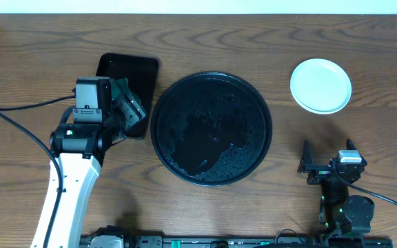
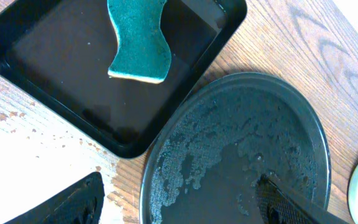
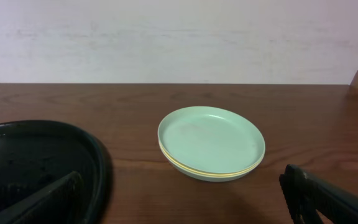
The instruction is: Clean dirty plates on tray and stack at the side
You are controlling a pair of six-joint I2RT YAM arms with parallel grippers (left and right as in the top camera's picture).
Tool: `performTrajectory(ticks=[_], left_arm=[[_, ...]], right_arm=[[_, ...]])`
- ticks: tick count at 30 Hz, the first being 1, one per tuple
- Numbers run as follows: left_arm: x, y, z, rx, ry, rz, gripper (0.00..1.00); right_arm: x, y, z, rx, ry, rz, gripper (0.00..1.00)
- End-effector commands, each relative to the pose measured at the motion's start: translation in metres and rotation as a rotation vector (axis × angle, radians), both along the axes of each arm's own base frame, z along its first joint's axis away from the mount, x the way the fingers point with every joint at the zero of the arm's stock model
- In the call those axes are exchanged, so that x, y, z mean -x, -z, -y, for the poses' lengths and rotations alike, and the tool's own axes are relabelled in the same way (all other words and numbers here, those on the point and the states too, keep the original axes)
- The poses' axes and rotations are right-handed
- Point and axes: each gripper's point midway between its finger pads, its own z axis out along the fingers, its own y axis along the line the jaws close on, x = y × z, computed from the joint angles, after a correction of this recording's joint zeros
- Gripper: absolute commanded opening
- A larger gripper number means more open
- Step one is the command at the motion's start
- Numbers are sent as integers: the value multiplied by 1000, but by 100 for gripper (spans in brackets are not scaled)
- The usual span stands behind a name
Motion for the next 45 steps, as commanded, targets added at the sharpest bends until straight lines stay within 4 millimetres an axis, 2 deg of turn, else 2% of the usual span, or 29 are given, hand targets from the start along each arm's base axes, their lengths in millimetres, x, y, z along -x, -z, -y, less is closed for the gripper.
performTrajectory(ticks=[1, 28, 31, 38, 45], left_arm=[[1, 1, -1, -8, 6, -3, 79], [1, 1, -1, -9, 5, -5, 79], [7, 6, -14, -73, -33, -35, 79], [28, 23, -15, -90, -19, -147, 79], [38, 40, -16, -207, 185, -147, 79]], right_arm=[[0, 0, 2, 13, 7, 0, 99], [0, 0, 3, 13, 8, 0, 99], [0, 0, 3, 13, 8, 0, 99], [0, 0, 3, 13, 8, 0, 99], [0, 0, 3, 13, 8, 0, 99]])
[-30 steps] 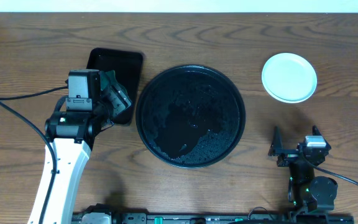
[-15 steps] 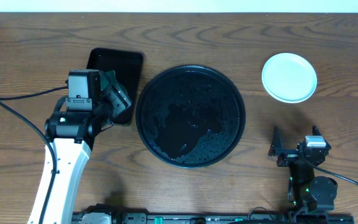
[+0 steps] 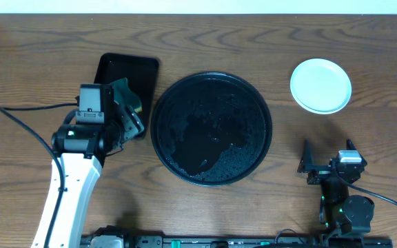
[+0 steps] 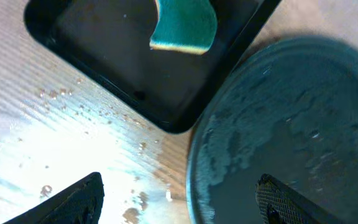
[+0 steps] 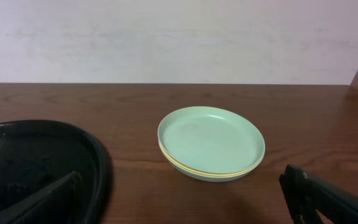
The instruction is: Clean dirty plates on tray and stack at the side
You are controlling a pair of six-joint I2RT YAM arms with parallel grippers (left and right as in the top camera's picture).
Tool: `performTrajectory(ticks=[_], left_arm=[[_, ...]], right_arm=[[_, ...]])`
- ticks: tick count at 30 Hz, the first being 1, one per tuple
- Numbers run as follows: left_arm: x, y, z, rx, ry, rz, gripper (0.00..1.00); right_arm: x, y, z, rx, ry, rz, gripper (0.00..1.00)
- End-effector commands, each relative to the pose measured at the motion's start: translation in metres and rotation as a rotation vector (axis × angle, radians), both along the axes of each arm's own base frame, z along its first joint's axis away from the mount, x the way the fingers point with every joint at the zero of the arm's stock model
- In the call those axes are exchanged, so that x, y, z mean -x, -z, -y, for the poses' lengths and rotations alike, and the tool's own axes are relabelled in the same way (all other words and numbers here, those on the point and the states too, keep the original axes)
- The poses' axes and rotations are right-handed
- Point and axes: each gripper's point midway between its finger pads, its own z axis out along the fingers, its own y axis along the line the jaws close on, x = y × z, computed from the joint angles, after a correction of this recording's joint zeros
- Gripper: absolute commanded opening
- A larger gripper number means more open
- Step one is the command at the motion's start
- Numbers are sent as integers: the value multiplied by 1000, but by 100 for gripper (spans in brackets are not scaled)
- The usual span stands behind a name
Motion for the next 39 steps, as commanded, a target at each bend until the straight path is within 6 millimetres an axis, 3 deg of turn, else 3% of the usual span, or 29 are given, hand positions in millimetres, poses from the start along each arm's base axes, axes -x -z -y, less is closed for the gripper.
performTrajectory(ticks=[1, 9, 17, 39], left_arm=[[11, 16, -4, -102, 164, -12, 79], [15, 33, -4, -166, 247, 184, 79], [19, 17, -4, -205, 241, 482, 79], [50, -8, -6, -277, 242, 787, 79]], right_arm=[[0, 0, 3, 12, 9, 0, 99], [0, 0, 3, 12, 9, 0, 99], [0, 0, 3, 12, 9, 0, 99], [0, 1, 3, 11, 9, -1, 99]])
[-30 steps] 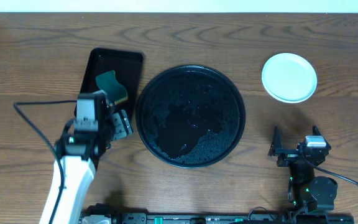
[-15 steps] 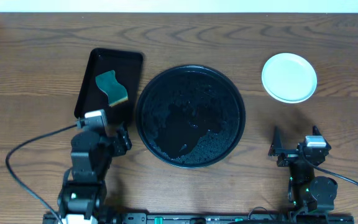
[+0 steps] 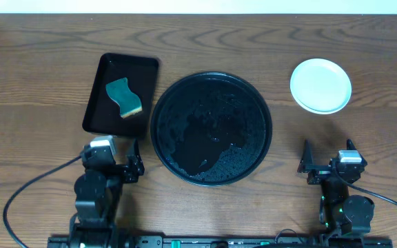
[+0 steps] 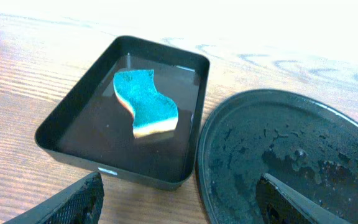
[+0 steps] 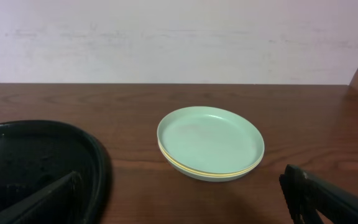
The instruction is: Clean dirty plates on tray and stack at the side
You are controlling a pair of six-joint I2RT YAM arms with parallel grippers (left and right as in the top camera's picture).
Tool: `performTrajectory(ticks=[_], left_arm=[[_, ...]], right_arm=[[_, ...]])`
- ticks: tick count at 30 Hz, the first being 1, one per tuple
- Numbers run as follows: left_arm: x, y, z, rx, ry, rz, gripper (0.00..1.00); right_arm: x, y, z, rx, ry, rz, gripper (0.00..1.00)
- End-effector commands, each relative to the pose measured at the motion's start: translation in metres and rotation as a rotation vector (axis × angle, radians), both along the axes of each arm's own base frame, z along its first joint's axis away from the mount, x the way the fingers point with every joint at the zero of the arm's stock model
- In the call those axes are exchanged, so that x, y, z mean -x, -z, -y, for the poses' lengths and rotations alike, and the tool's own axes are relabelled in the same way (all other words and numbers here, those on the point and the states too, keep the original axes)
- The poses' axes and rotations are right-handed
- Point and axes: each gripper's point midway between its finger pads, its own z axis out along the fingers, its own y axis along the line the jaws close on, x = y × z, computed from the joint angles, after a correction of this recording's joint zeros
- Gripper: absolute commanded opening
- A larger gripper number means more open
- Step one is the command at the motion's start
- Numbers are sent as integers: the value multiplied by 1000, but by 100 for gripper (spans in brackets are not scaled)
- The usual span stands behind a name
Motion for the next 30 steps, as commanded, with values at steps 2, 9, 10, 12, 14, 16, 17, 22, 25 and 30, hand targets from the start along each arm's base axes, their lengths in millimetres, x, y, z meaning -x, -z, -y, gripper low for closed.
performTrajectory(ticks=[2, 9, 10, 12, 14, 16, 17, 22, 25, 30], left_arm=[[2, -6, -2, -20, -4, 75, 79], [-3, -20, -2, -14, -6, 198, 79], [-3, -21, -2, -14, -6, 215, 79], [-4, -22, -2, -12, -6, 239, 79], [-4, -21, -2, -12, -7, 258, 79], [-4, -21, -2, -11, -7, 271, 79], [-4, -21, -2, -11, -7, 283, 79], [-3, -21, -2, -9, -7, 320, 79], [-4, -23, -2, -7, -8, 354, 79], [-5, -33, -2, -5, -8, 412, 79]], right_arm=[[0, 1, 3, 11, 9, -1, 99], [0, 1, 3, 11, 9, -1, 99], [0, 1, 3, 11, 9, -1, 99], [0, 1, 3, 11, 9, -1, 99], [0, 1, 3, 11, 9, -1, 99], [0, 1, 3, 11, 9, -1, 99], [0, 1, 3, 11, 9, -1, 99], [0, 1, 3, 11, 9, -1, 99], [0, 1, 3, 11, 9, -1, 99], [0, 1, 3, 11, 9, -1, 99]])
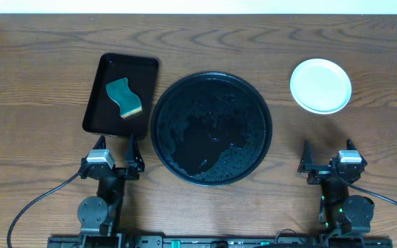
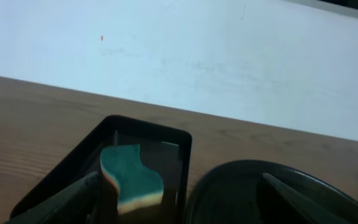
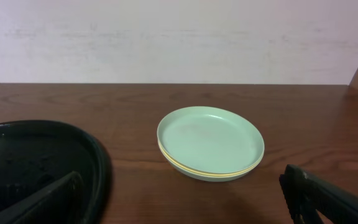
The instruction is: Clean dirty plates on tray and stack at the side
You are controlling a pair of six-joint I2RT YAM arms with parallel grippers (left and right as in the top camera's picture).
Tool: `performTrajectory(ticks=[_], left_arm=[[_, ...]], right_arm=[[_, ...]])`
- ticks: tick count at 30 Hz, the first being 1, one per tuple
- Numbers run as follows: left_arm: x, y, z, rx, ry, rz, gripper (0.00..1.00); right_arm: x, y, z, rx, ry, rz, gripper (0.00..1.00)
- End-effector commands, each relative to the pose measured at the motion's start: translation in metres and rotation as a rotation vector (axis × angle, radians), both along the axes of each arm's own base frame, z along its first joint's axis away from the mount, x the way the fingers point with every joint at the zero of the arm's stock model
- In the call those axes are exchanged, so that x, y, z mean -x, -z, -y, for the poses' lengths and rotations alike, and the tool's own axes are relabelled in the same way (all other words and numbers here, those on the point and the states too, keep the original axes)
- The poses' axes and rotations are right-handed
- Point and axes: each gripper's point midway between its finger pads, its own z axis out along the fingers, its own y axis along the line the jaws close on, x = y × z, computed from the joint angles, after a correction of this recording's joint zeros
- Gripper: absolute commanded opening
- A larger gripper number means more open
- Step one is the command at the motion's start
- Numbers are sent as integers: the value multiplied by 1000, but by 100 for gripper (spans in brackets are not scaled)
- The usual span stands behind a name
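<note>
The round black tray (image 1: 211, 103) sits mid-table, wet, with no plates on it; its rim also shows as the tray (image 2: 278, 180) and the tray (image 3: 42, 143). Two pale green plates (image 1: 320, 85) lie stacked at the back right, the same plates (image 3: 211, 142) ahead of my right gripper. My left gripper (image 1: 112, 157) is at the front left, open and empty, well short of the tray. My right gripper (image 1: 329, 160) is at the front right, open and empty. Both wrist views show open jaws: left gripper (image 2: 180, 199), right gripper (image 3: 182, 199).
A teal sponge (image 1: 124, 97) lies in a black rectangular basin (image 1: 98, 114) left of the tray; the sponge (image 2: 131, 180) also shows in the left wrist view. A white wall stands behind the table's far edge.
My left arm has settled lower at the front left edge; its camera now looks level across the table instead of down at the basin. The right arm, plates, tray and sponge are unchanged.
My open left gripper was over the basin with the sponge lying free in it. Then it was nearer the basin's front corner. By 1.0 s ago it was back at the front edge, and now it sits low there. The stacked plates and right arm stayed put.
</note>
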Motion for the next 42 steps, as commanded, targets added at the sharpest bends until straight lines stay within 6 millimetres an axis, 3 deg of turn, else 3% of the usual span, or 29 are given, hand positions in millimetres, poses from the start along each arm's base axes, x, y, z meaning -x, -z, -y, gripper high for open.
performTrajectory(ticks=[1, 6, 14, 42], left_arm=[[1, -7, -2, -27, -13, 35, 79], [0, 2, -2, -69, -14, 0, 79], [3, 44, -7, -68, -26, -174, 79], [3, 44, -9, -64, -32, -174, 79]], right_arm=[[0, 1, 3, 11, 8, -1, 99], [0, 1, 3, 11, 8, -1, 99], [0, 1, 3, 11, 8, 0, 99], [0, 1, 3, 11, 8, -1, 99]])
